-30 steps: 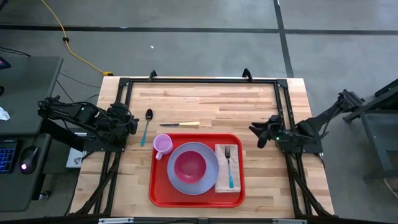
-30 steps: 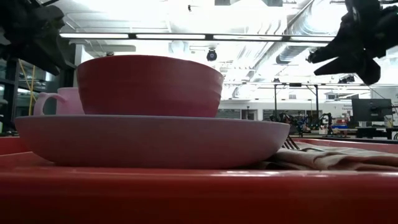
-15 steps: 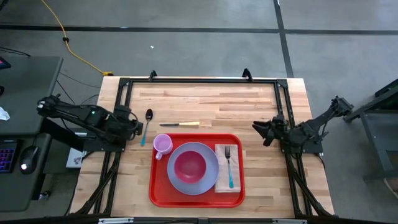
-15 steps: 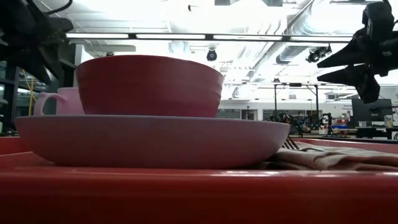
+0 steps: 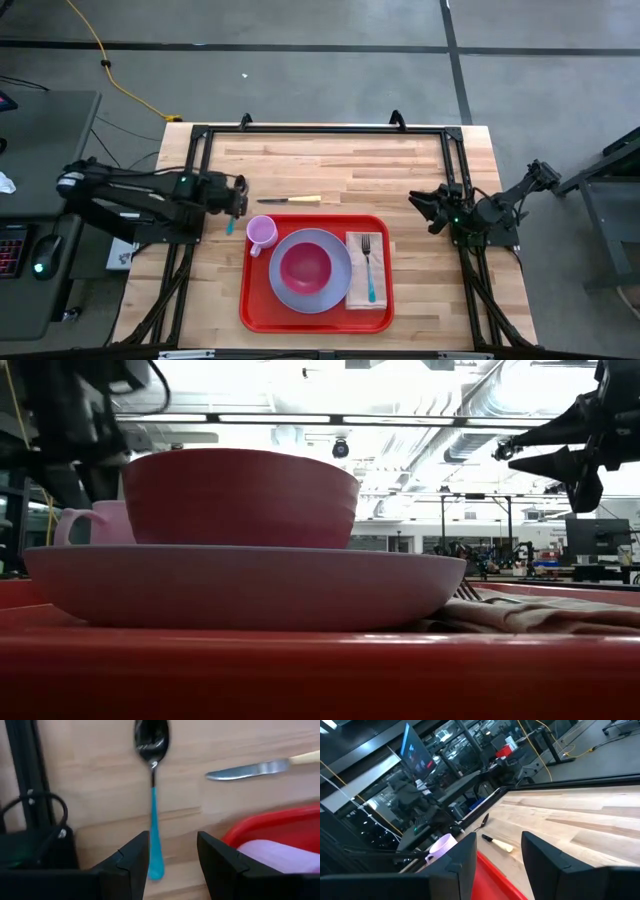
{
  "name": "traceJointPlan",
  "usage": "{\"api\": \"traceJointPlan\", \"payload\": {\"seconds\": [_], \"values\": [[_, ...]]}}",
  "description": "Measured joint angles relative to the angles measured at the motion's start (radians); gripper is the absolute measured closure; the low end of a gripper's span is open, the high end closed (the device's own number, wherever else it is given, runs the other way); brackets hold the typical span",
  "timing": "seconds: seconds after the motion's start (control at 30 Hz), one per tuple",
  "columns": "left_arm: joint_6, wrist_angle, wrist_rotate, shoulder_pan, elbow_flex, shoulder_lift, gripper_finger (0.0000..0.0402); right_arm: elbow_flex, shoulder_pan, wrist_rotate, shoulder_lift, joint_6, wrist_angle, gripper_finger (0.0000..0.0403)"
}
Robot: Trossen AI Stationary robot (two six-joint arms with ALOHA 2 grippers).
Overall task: Set up tray
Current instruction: Put the blue spoon on the brown napkin to the left of the blue fork
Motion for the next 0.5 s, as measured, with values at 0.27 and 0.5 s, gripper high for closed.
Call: {"api": "traceJointPlan", "payload": {"seconds": [0.27,0.5], "values": [[0.259,0.096,0.121,0.254,-0.002,0.138,0.0206,0.0,0.0,0.002,0.0,0.0,0.0,0.0269],[0.42,0.155,0.215,0.428,-0.002,0.279,0.0206,0.0,0.0,0.0,0.0,0.002,0.0,0.0269]]}}
